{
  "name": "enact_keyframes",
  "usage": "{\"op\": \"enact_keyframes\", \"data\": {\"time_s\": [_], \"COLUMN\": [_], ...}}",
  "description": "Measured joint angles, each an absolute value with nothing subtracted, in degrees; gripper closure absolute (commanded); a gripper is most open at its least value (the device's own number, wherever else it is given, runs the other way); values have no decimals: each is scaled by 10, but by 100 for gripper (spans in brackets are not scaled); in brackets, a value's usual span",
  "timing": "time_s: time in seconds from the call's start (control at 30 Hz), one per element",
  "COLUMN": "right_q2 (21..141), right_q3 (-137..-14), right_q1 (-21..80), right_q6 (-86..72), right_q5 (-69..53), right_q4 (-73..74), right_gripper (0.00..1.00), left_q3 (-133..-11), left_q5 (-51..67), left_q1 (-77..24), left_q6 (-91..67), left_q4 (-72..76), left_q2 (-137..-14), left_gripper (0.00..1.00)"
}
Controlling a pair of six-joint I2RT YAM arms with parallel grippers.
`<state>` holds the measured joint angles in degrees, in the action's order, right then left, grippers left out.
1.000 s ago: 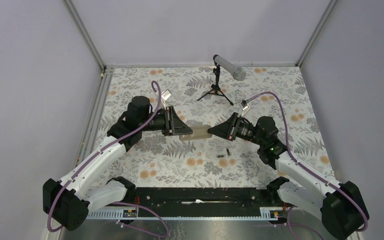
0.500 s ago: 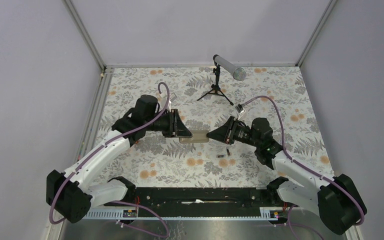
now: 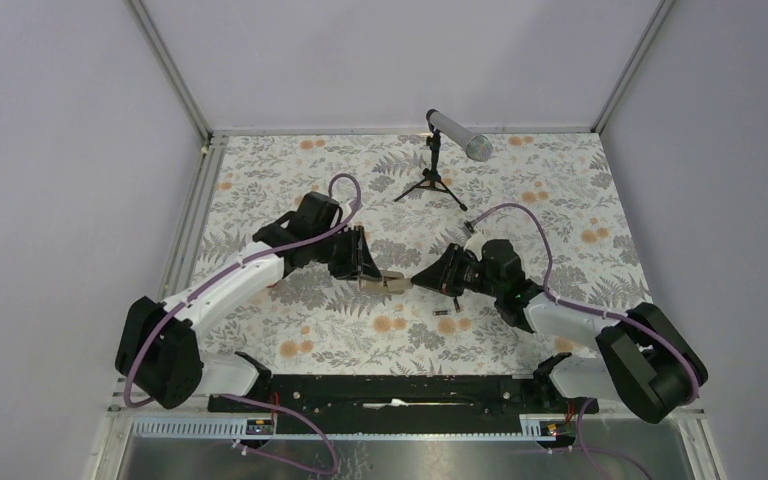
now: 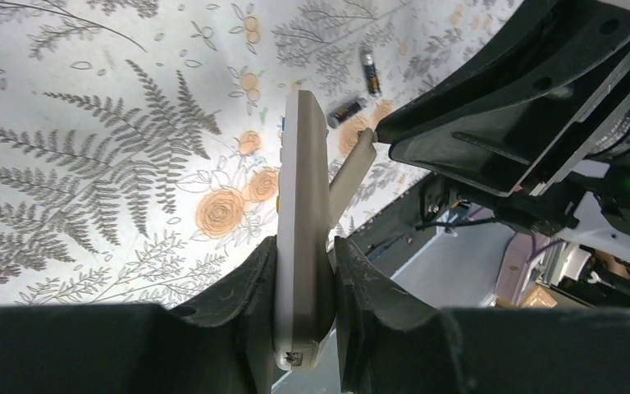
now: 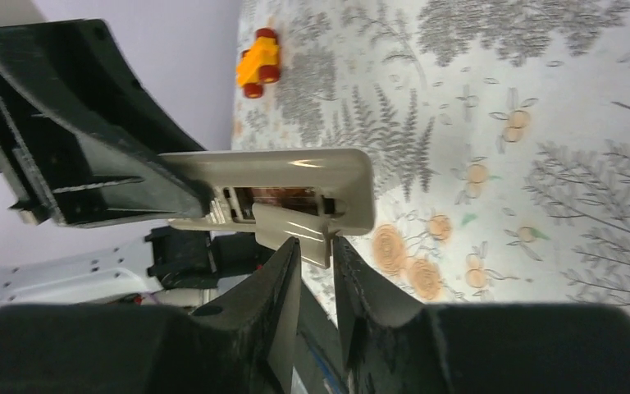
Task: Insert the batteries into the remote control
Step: Remove the battery cover from the remote control, then adjust the remote control.
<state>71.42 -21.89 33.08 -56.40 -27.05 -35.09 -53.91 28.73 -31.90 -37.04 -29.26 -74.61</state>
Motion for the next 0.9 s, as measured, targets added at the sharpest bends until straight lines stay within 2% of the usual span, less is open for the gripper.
{"op": "enact_keyframes", "data": {"time_s": [0.43, 0.63, 0.73, 0.8, 0.9], "right_q2": [836, 846, 827, 806, 769], "right_q3": [-216, -233, -255, -268, -291], "right_q1": [331, 331, 331, 331, 331], "right_q6": [-538, -511, -487, -467, -426], "right_q5": [-180, -140, -123, -117, -134], "right_q4": [-389, -323, -265, -230, -181], "right_gripper": [71, 69, 60, 49, 25], "left_q3": [-575, -581, -582, -582, -590], "left_q5": [160, 118, 111, 108, 118], "left_q1": [-301, -293, -290, -289, -285], "left_q6": [-325, -304, -294, -285, -258], "left_q4": [-352, -378, -389, -397, -414], "left_q2": [-800, -796, -781, -766, -741], "left_gripper": [100, 100, 100, 100, 100]}}
